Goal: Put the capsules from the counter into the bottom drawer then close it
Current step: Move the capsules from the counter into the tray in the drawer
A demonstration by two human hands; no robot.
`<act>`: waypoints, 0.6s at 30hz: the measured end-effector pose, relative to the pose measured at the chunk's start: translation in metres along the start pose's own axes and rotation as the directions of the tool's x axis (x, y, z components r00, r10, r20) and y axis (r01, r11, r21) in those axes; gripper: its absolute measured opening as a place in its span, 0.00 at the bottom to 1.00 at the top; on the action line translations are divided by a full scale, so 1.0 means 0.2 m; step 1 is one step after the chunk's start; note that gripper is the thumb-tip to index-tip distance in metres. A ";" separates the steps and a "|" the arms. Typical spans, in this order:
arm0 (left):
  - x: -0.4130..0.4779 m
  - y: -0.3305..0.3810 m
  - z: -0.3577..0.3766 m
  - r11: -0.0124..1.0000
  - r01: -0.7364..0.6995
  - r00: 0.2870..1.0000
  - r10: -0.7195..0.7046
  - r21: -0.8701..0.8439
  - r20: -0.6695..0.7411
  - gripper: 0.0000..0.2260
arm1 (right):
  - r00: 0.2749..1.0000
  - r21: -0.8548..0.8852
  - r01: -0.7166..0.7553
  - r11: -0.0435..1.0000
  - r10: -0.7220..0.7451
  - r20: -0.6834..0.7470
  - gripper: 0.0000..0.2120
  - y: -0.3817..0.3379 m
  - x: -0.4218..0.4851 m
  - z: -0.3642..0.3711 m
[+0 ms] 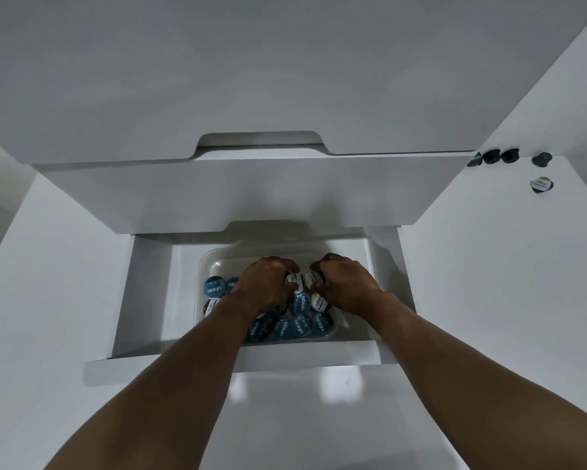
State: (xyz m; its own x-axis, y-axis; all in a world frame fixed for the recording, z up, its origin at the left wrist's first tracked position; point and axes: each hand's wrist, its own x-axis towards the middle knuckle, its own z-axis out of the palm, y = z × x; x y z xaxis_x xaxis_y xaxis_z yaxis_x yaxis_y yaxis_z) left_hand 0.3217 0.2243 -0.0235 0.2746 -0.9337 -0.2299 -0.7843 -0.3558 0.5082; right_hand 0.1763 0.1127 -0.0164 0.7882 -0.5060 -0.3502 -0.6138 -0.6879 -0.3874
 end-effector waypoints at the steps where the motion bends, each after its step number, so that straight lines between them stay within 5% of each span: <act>1: 0.00 0.00 0.00 1.000 0.003 1.000 -0.003 0.004 0.003 0.16 | 1.000 0.003 -0.002 1.000 0.002 0.004 0.13 0.00 0.00 0.00; 5: -0.01 0.02 -0.02 0.999 0.012 1.000 -0.012 0.036 -0.009 0.19 | 0.999 0.059 -0.007 0.998 0.009 -0.034 0.21 0.00 -0.01 -0.02; 18: -0.28 0.19 -0.18 0.973 0.185 0.951 -0.141 0.140 -0.275 0.15 | 0.946 0.042 0.062 0.997 -0.045 -0.321 0.16 -0.01 -0.19 -0.19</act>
State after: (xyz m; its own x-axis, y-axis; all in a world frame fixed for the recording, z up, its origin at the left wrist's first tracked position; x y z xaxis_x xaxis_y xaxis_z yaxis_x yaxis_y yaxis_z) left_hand 0.2960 0.2612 0.0390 0.5246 -0.8491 -0.0618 -0.7904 -0.5127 0.3354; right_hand 0.1492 0.1131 0.0310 0.7875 -0.6150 -0.0399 -0.5655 -0.6952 -0.4438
